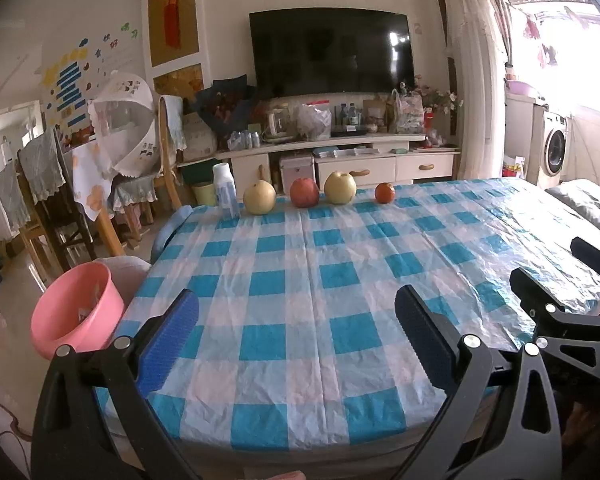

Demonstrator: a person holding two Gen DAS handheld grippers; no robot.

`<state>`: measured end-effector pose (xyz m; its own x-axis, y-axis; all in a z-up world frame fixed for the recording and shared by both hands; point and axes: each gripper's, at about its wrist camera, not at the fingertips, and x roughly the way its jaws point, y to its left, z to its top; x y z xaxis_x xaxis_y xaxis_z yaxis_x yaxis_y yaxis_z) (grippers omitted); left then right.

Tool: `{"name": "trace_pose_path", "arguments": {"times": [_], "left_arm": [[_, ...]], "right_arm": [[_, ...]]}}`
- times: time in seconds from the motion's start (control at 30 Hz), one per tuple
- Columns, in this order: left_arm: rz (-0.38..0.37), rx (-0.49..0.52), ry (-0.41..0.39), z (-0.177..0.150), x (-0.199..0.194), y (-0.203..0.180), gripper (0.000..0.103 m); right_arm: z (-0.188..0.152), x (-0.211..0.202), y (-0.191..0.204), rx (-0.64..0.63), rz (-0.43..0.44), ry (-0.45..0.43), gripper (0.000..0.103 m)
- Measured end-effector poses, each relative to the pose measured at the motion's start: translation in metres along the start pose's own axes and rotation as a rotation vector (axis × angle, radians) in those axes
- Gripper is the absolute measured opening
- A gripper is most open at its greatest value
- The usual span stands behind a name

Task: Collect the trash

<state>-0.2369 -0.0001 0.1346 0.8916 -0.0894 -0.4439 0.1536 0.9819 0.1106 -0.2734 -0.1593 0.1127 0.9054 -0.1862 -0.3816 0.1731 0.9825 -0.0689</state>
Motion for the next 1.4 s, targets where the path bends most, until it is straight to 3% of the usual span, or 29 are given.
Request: {"name": "trace_pose_path", "arguments": {"times": [1.0,1.4], "left_arm": [[0.025,-0.027,0.038,-0.007,0.026,0.008,0.099],[0.03,-0.048,0.133,-0.006,0.07,0.016,0.099]], "right_arm": [[0.0,0.007,0.007,0.025,0.064,-0.032,0.095],[0.009,0.056,0.008,0.097,0.121,0.047,0.095]]}}
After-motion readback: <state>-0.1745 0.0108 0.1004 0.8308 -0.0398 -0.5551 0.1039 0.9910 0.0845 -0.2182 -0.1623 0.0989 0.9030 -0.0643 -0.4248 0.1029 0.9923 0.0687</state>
